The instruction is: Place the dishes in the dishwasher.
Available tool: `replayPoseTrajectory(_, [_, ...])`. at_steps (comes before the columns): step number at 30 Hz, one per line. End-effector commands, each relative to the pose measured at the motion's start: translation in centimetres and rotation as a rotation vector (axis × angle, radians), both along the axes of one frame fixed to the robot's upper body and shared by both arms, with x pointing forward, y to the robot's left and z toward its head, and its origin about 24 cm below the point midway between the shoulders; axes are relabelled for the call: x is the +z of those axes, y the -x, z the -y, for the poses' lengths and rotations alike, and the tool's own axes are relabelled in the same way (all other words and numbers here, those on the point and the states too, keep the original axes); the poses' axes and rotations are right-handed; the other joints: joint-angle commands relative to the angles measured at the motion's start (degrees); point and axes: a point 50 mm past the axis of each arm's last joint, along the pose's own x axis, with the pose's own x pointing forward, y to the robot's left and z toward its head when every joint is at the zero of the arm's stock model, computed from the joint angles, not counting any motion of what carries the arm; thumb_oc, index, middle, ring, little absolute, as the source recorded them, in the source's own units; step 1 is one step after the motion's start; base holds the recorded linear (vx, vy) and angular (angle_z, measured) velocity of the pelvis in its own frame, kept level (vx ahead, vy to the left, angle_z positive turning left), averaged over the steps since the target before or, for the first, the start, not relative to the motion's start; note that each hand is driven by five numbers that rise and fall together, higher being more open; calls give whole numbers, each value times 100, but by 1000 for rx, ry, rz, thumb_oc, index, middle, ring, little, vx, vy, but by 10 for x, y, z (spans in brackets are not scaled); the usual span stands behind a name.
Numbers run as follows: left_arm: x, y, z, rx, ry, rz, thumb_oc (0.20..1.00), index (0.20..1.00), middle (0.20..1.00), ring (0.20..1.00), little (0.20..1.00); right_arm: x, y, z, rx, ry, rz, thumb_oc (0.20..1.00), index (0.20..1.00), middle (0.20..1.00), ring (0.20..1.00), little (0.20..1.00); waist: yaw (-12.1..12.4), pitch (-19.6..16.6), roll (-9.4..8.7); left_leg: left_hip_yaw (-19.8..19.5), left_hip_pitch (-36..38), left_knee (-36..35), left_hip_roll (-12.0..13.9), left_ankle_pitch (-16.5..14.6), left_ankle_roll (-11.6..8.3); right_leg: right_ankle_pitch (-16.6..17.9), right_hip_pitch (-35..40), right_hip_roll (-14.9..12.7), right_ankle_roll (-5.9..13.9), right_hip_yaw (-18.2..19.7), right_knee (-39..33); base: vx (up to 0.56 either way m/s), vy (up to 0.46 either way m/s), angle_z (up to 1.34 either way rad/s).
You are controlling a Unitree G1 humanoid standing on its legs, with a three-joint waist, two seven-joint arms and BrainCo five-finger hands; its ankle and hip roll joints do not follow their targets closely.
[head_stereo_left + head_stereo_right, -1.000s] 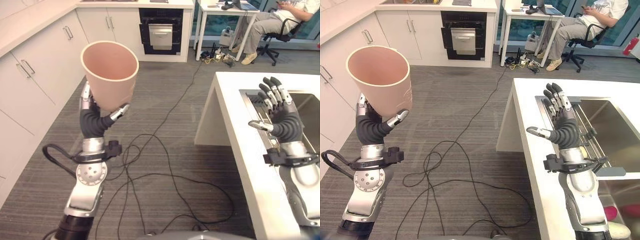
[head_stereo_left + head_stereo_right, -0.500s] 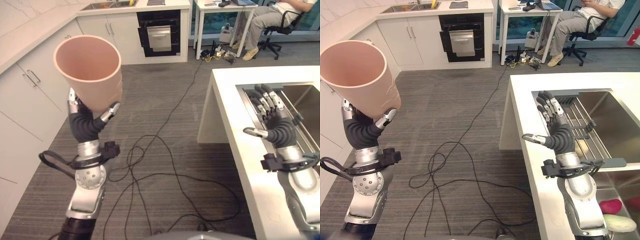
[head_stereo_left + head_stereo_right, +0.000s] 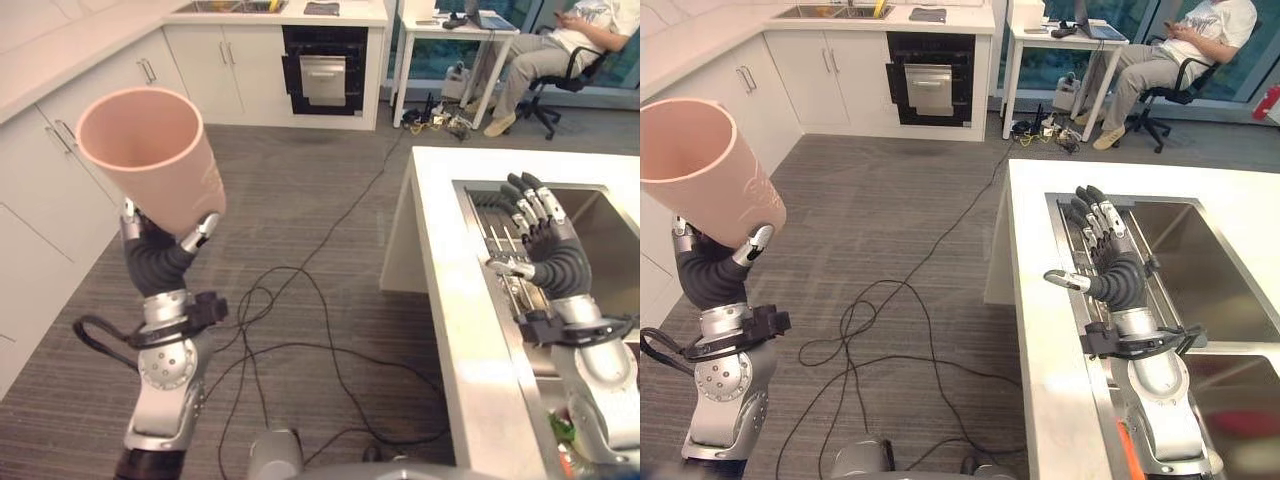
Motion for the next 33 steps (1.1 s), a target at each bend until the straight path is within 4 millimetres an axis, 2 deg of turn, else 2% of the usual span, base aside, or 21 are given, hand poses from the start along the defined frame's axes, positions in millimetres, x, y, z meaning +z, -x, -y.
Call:
replayPoseTrajectory(1, [16,11,-1,13,-54,93,200,200,200,200,200,26,7,2,31,70,141,1000,1000,1000,1000,1000,94,38,215,-494,614,-1183,182,745,-387,-68,861,-167,432,422,-288,422,326,0])
replayPoseTrajectory(3, [13,13,-3,12,-50,88,200,200,200,200,200,26,9,6,33,67,137,1000,1000,1000,1000,1000,156,20,246,-618,405,-1183,189,956,-435,-237,1085,-136,443,523,-288,366,293,-40])
replayPoseTrajectory(5, [14,15,-3,4,-66,96,200,200,200,200,200,28,8,7,37,68,144,1000,1000,1000,1000,1000,243,-48,213,-537,380,-1183,158,846,-379,-331,1278,-297,535,482,-288,403,390,-38])
replayPoseTrajectory(7, [19,9,-1,-19,-88,110,200,200,200,200,200,30,8,8,19,52,163,1000,1000,1000,1000,1000,312,-114,148,-379,454,-1149,-37,680,-192,-375,1390,-604,760,280,-104,412,435,-15])
replayPoseTrajectory(9, [27,4,2,-51,-107,123,200,200,200,200,200,32,9,7,-3,32,178,1000,1000,1000,1000,1000,401,-183,28,-494,556,-1154,-361,541,7,46,1213,-985,1069,55,476,391,413,-15])
replayPoseTrajectory(10, [29,2,4,-64,-116,127,200,200,200,200,200,33,9,7,-12,35,185,1000,1000,1000,1000,1000,405,-204,7,-570,653,-1180,-474,481,82,297,1030,-1104,1113,18,779,369,416,8])
replayPoseTrajectory(13, [34,-2,8,-91,-143,118,200,200,200,200,200,31,10,4,-28,18,186,1000,1000,1000,1000,1000,396,-255,141,-865,952,-1183,-770,272,325,796,465,-1367,1067,113,2388,391,425,62])
replayPoseTrajectory(14, [34,-4,9,-91,-143,106,200,200,200,200,200,26,11,-1,-19,19,171,1000,1000,1000,1000,1000,371,-252,255,-972,1151,-1179,-862,156,427,1001,165,-1440,1007,148,3271,414,429,76])
replayPoseTrajectory(16, [33,-4,8,-77,-138,98,200,200,200,200,200,22,9,-6,3,41,152,1000,1000,1000,1000,1000,228,-191,364,-1011,1422,-1183,-919,19,499,767,-424,-1177,839,320,3712,404,310,42])
replayPoseTrajectory(17, [32,-5,7,-78,-132,91,200,200,200,200,200,22,9,-5,6,47,144,1000,1000,1000,1000,1000,172,-184,304,-1043,1475,-1183,-1000,4,518,500,-606,-821,808,276,3336,368,90,2])
replayPoseTrajectory(19, [32,-7,6,-87,-126,81,200,200,200,200,200,23,7,-1,0,36,139,1000,1000,1000,1000,1000,126,-165,225,-1156,1563,-1183,-1076,-69,524,421,-684,-576,816,99,2775,364,-27,-4])
replayPoseTrajectory(20, [30,-6,5,-93,-126,77,200,200,200,200,200,24,7,2,-7,25,138,1000,1000,1000,1000,1000,76,-107,173,-1218,1685,-1183,-1096,-154,503,430,-749,-493,808,-64,2180,448,-129,28])
replayPoseTrajectory(21, [29,-4,4,-102,-128,76,200,200,200,200,200,24,8,7,-19,19,143,1000,1000,1000,1000,1000,-30,-31,126,-1275,1824,-1183,-1104,-292,471,460,-895,-408,792,-120,1337,464,-155,66])
replayPoseTrajectory(22, [28,-3,4,-109,-130,76,200,200,200,200,200,25,10,9,-26,19,146,1000,1000,1000,1000,1000,-115,-2,110,-1324,1897,-1183,-1114,-388,463,571,-988,-356,797,-43,885,513,-190,128])
replayPoseTrajectory(23, [27,-2,6,-119,-135,80,200,200,200,200,200,25,12,12,-32,19,152,1000,1000,1000,1000,1000,-258,40,93,-1397,2037,-1183,-1148,-535,457,940,-1228,-325,880,85,381,558,-218,128])
replayPoseTrajectory(24, [26,1,9,-118,-145,87,200,200,200,200,200,25,16,11,-29,15,160,1000,1000,1000,1000,1000,-374,95,133,-1432,2236,-1183,-1109,-661,451,1368,-1596,-374,985,40,305,701,-298,140])
replayPoseTrajectory(25, [26,2,10,-120,-156,96,200,200,200,200,200,24,16,11,-32,5,165,1000,1000,1000,1000,1000,-403,109,109,-1432,2420,-1183,-1123,-867,478,1403,-1597,-435,948,-34,304,605,-278,109])
replayPoseTrajectory(29, [22,0,12,-135,-120,74,200,200,200,200,200,24,11,12,-57,-5,139,1000,1000,1000,1000,1000,-477,-139,209,-1339,2979,-1181,-1059,-1054,398,1276,-1294,-320,733,-229,218,485,-213,-6])
replayPoseTrajectory(31, [20,1,13,-140,-109,60,200,200,200,200,200,24,13,11,-61,6,145,1000,1000,1000,1000,1000,-576,-269,371,-1089,2938,-484,-822,-496,124,1105,-1106,-159,531,-247,149,380,-160,-30])
replayPoseTrajectory(32, [18,2,13,-138,-100,50,200,200,200,200,200,25,14,12,-62,5,144,1000,1000,1000,1000,1000,-625,-287,413,-985,2772,141,-640,-95,-70,1025,-985,-85,413,-209,97,368,-232,-41])
replayPoseTrajectory(33, [17,2,13,-141,-84,45,200,200,200,200,200,26,16,13,-59,12,145,1000,1000,1000,1000,1000,-633,-261,354,-904,2398,1153,-508,321,-269,938,-767,-80,295,-68,30,376,-252,-51])
